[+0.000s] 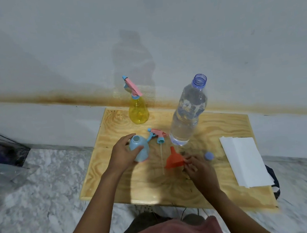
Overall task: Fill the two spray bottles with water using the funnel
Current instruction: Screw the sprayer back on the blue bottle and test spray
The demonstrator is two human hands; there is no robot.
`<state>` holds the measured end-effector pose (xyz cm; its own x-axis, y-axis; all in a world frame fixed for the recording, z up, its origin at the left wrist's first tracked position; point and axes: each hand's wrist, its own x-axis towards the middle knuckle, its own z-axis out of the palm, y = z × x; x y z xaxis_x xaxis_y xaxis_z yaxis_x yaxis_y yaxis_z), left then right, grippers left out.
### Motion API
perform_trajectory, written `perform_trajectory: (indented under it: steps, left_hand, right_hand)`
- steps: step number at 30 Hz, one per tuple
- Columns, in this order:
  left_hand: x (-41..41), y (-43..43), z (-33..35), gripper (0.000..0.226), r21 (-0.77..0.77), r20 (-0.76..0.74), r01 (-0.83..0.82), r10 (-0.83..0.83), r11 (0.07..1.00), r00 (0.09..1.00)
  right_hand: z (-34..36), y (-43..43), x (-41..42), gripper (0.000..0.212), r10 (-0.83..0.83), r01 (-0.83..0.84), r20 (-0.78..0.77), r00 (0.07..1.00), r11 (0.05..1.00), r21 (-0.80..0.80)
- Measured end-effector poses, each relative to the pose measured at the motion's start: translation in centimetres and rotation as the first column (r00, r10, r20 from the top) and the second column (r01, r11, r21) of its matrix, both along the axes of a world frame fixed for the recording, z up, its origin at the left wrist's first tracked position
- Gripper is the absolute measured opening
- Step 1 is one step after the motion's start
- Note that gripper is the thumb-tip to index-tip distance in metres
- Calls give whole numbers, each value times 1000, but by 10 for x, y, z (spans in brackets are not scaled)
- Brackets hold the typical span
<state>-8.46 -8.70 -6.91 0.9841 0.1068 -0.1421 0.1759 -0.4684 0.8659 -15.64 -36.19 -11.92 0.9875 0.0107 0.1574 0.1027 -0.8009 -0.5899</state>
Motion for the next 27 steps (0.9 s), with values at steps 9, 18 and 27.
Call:
perform_trajectory:
  steps: [9,18,27]
  left_hand:
    - [0,-1,0,49,-13,-30,4,-4,1000,1000]
    - [0,-1,3,48,-27,-60,0,-2,1000,998]
    - [-1,-1,1,49,-38,-57,-6,4,999,998]
  right_hand:
    - [-29,-10,-5,14,-117,106,-52,992,979,-172]
    - [-19,14,18,48,-244,270,-352,904,962,27]
    - [-4,29,35,45,-259,277,-292,921,961,21]
